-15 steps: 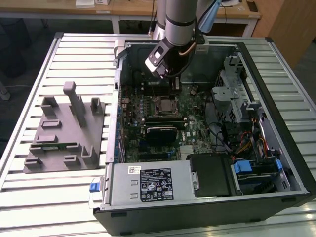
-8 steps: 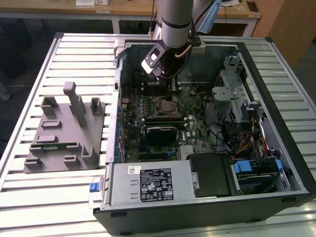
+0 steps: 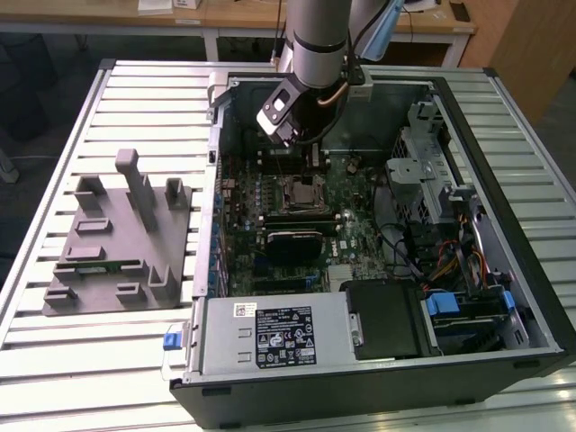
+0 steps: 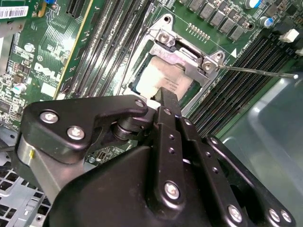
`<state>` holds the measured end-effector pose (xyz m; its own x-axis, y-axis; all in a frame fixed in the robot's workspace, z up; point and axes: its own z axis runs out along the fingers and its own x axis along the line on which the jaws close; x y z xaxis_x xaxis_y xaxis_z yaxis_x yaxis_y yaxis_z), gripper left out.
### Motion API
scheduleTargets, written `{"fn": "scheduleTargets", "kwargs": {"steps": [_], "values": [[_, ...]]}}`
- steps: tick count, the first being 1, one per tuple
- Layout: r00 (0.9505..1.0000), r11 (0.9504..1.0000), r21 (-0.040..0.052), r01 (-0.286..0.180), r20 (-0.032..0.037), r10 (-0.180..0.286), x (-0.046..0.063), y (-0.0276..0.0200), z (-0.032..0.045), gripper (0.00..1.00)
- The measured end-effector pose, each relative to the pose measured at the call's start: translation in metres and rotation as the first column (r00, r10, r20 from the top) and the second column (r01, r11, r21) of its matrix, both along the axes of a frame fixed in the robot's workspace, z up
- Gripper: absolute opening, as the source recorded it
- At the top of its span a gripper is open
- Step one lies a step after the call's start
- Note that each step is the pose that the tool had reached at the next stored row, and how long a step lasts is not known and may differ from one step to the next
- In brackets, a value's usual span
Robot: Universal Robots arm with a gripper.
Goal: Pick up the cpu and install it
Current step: 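Close the cpu cover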
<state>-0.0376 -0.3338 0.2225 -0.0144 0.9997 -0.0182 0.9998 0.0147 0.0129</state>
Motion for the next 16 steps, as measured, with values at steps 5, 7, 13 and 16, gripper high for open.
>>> {"fn": "scheduleTargets", "kwargs": {"steps": [5, 7, 13, 16], "values": [[0.9969, 0.9969, 0.0001, -0.079, 0.0001, 0.079, 0.0000, 0.0000, -0.0003, 0.11], [0.9934, 0.9934, 0.0000, -0.114, 0.0001, 0.114, 0.0000, 0.0000, -0.0004, 0.11], [0.9750, 0.9750, 0.0000, -0.222, 0.0001, 0.222, 0.0000, 0.0000, -0.0008, 0.11], [0.9616, 0.9616, -0.0001, -0.275, 0.0001, 0.275, 0.0000, 0.0000, -0.0010, 0.11]]}}
